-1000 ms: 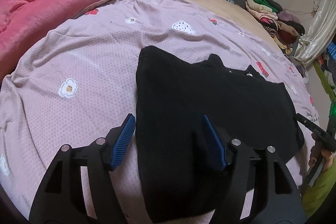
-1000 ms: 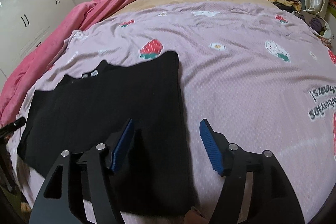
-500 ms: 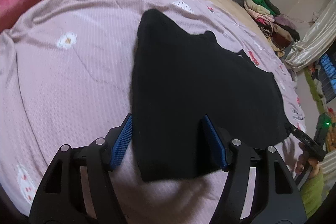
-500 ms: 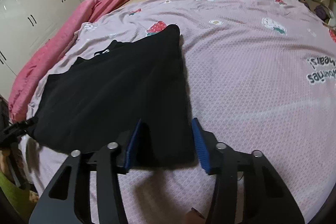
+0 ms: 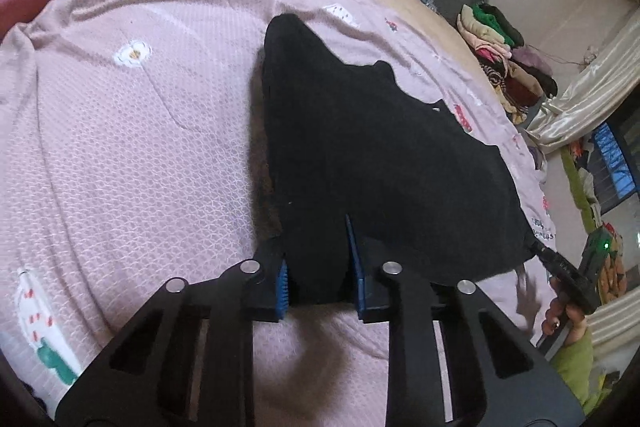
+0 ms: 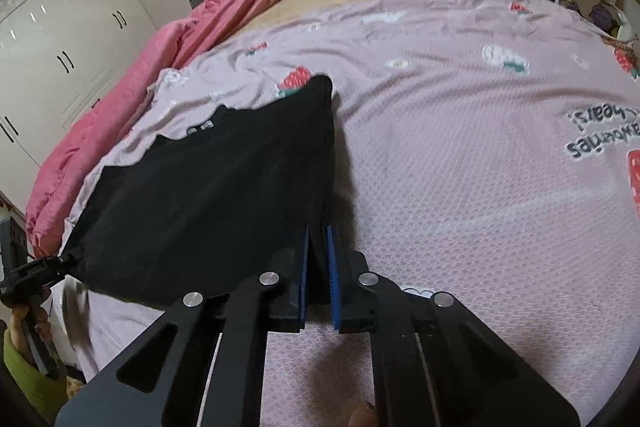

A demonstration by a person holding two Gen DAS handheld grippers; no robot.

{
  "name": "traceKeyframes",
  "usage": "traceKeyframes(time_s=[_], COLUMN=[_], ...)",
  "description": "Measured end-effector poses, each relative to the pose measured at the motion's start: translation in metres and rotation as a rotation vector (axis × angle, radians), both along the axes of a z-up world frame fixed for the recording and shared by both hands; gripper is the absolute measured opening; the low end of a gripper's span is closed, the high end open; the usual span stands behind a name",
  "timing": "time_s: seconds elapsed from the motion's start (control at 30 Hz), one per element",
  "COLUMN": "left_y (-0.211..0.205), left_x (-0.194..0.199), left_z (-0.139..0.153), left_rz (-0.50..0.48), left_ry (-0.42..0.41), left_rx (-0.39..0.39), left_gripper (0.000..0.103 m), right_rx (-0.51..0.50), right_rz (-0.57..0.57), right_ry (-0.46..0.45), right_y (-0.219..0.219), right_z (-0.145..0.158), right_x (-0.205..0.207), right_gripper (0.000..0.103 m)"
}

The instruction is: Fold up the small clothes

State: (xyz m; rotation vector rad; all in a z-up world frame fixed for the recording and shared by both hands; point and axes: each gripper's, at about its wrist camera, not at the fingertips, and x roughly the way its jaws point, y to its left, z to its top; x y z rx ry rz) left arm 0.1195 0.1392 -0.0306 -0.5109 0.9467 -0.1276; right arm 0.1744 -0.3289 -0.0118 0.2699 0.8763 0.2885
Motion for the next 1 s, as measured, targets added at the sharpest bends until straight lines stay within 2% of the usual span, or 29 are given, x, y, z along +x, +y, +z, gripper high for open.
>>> traceKeyframes(time_s=[0.17,0.3,0.5,0.67,0.77,1.0], left_y=[-0.002,0.0,-0.004,-0.01,-0.013,-0.016], left_x=[-0.004,-0.002,-0.001,-0.001,0.0,-0.002], left_z=[-0.007,-0.014,-0.013,-0.012,-0.011,-0.009], left_rz=[-0.004,-0.003,-0.01,-0.017,-0.02,-0.025], left_ry=[0.029,0.046,0.048,0.046,0.045,0.049], left_rx=[0.037,0.032,0.062,0.106,0.123,0.143], left_gripper=[0.014,0.015,0.018,0.02,0.02,0.021], right_rx=[-0.014,-0.011,-0.058,-0.089,-0.091,-0.107], right_rz=[-0.002,-0.021,-0.033,-0.026,-0.023,-0.006], right_ry=[0.007,0.041,0.039,0.026,0.024,0.013], right_y=[-0.003,-0.004,0.004,0.009,0.01,0.016], right_z=[-0.003,-0.017,-0.019,-0.017,-0.016,-0.013], right_x=[-0.004,-0.003,-0.003,-0.006,-0.007,-0.01], right_gripper=[0.008,0.008,0.011,0.016,0.031,0.035])
